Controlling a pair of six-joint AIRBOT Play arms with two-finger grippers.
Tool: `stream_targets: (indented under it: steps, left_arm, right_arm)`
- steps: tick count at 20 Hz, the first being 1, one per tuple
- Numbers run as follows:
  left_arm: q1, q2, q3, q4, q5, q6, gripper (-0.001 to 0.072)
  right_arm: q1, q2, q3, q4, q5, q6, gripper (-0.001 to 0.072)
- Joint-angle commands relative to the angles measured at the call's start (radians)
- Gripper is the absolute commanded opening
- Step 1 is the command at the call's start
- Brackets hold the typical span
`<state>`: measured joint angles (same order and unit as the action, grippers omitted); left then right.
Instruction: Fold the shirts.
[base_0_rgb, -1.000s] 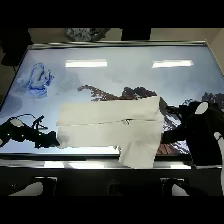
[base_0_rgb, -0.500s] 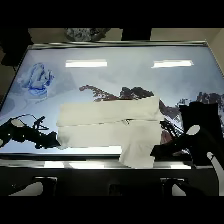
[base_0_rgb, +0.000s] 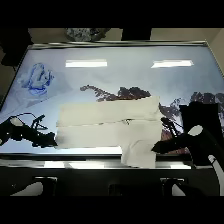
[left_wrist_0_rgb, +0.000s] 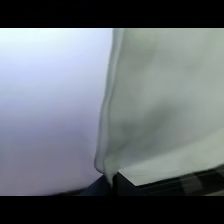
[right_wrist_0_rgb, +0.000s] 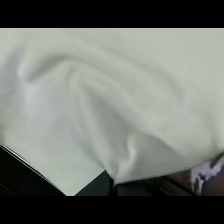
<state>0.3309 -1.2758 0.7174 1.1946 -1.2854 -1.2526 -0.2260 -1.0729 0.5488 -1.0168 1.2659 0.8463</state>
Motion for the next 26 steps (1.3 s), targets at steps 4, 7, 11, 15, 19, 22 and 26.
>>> stream_targets:
  steps: [4, 7, 11, 15, 19, 22, 26]
  left_arm:
    - [-0.007, 0.024, 0.265, -0.054, -0.076, -0.048, 0.0022]
    - [-0.048, -0.107, 0.444, -0.055, -0.076, -0.079, 0.0022]
    - [-0.091, -0.336, 0.710, -0.055, -0.077, -0.161, 0.0023]
    - [-0.087, -0.521, 0.873, -0.055, -0.125, -0.257, 0.0024]
    - [-0.092, -0.621, 0.899, -0.055, -0.128, -0.259, 0.0025]
    - [-0.090, -0.642, 0.902, -0.055, -0.129, -0.259, 0.0438]
    - [-0.055, -0.595, 0.969, -0.053, -0.189, -0.213, 0.0613]
  right_arm:
    - [0.000, -0.028, 0.349, 0.030, 0.058, 0.025, 0.0042]
    - [0.030, -0.217, 0.557, 0.052, -0.005, 0.022, 0.0042]
    - [0.127, -0.483, 0.818, 0.055, -0.116, 0.046, 0.0043]
    - [0.137, -0.658, 0.946, 0.054, -0.185, 0.146, 0.0043]
    - [0.138, -0.714, 0.949, 0.057, -0.214, 0.153, 0.0044]
    - [0.138, -0.718, 0.949, 0.059, -0.214, 0.152, 0.0085]
    - [0.083, -0.629, 0.954, 0.013, -0.053, 0.058, 0.0720]
